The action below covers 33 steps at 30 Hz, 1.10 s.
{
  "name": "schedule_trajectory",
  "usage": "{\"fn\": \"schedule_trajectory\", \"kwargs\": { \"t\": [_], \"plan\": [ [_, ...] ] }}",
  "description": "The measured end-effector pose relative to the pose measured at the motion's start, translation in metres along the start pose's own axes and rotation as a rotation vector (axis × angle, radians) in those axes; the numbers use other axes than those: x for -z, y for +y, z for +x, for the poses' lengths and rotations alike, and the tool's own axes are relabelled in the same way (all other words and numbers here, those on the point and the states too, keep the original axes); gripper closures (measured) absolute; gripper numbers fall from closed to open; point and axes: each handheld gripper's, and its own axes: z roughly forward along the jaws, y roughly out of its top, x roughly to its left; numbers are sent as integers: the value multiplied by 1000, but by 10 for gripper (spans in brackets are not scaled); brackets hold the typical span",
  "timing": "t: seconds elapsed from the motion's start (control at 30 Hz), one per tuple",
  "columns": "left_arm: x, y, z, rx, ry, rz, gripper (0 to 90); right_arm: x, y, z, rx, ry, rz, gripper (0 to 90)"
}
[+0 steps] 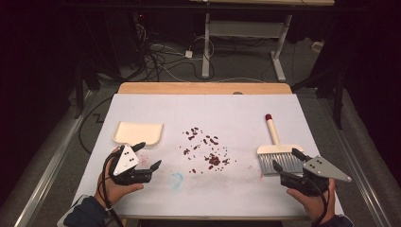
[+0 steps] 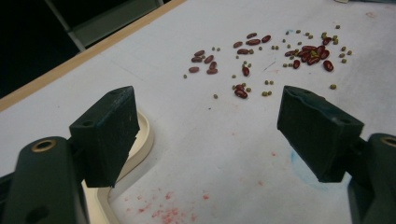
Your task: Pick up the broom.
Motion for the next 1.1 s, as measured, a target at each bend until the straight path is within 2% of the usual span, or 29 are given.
{"fn": "schedule_trajectory", "kwargs": {
  "t": [0.3,0.43,0.53,0.67,0.8,0.9,1.07,1.1],
  "plan": [
    [-3,0,-3,-18,-7,20,200,-5,5,-5,-17,-25,69,236],
    [-4,-1,-5,-33,-3,35,200,-14,18,-14,-30,-41,101,250],
    [-4,-1,-6,-37,-1,43,201,-27,31,-27,-52,-54,151,258],
    [-6,-1,-7,-45,0,51,202,-56,45,-44,-97,-79,282,273],
    [-9,-1,-8,-44,-4,66,202,-98,50,-63,-147,-93,446,283],
    [-10,-2,-8,-45,-8,72,202,-125,47,-73,-203,-97,546,301],
    [-11,-2,-10,-55,-8,80,203,-164,33,-83,-212,-136,694,372],
    [-10,-2,-10,-56,-7,80,203,-169,30,-86,-234,-133,715,398]
  ]
}}
